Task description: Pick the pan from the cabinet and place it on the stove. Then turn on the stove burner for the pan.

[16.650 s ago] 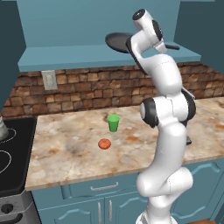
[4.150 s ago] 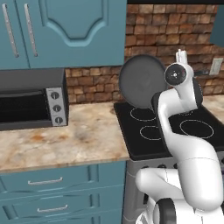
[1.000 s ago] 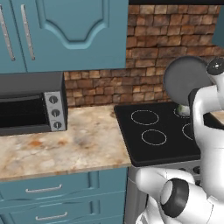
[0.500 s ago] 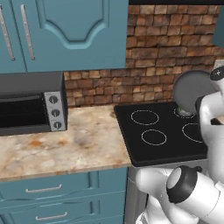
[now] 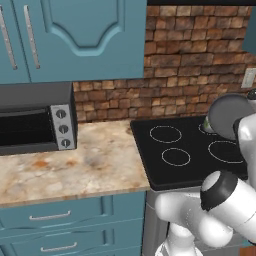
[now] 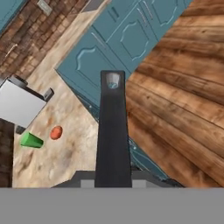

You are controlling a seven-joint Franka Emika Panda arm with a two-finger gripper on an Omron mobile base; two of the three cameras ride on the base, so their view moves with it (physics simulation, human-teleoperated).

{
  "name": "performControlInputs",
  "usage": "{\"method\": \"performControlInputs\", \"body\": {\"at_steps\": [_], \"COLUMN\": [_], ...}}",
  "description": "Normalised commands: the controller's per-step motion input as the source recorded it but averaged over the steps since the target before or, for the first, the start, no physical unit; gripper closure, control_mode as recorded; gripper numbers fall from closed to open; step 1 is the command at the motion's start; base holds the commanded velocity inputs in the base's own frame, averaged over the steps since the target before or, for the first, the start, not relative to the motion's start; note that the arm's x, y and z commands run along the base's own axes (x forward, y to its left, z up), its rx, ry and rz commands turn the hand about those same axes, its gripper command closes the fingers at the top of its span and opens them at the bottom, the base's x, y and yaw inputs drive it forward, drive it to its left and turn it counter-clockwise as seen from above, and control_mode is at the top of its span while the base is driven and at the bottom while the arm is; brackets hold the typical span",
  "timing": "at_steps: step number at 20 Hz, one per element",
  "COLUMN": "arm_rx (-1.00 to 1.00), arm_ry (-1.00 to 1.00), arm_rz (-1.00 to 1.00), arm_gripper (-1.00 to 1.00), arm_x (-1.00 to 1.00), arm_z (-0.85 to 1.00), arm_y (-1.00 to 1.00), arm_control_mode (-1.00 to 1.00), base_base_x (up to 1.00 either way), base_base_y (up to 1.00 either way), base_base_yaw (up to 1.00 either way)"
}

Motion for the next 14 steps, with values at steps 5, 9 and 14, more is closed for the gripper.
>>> {"method": "performControlInputs", "body": {"at_steps": [5, 9, 14], "arm_rx": [0.07, 0.09, 0.10], "arm_ry": [0.11, 0.06, 0.02], "arm_rz": [-0.03, -0.01, 0.00], "arm_gripper": [1.00, 1.00, 1.00], "arm_x": [0.00, 0.00, -0.11], "arm_z": [-0.50, -0.51, -0.45], "arm_y": [-0.47, -0.24, -0.07], "arm_control_mode": [-1.00, -1.00, -1.00], "base_base_x": [0.00, 0.00, 0.00], "base_base_y": [0.00, 0.00, 0.00], "base_base_yaw": [0.00, 0.00, 0.00]}}
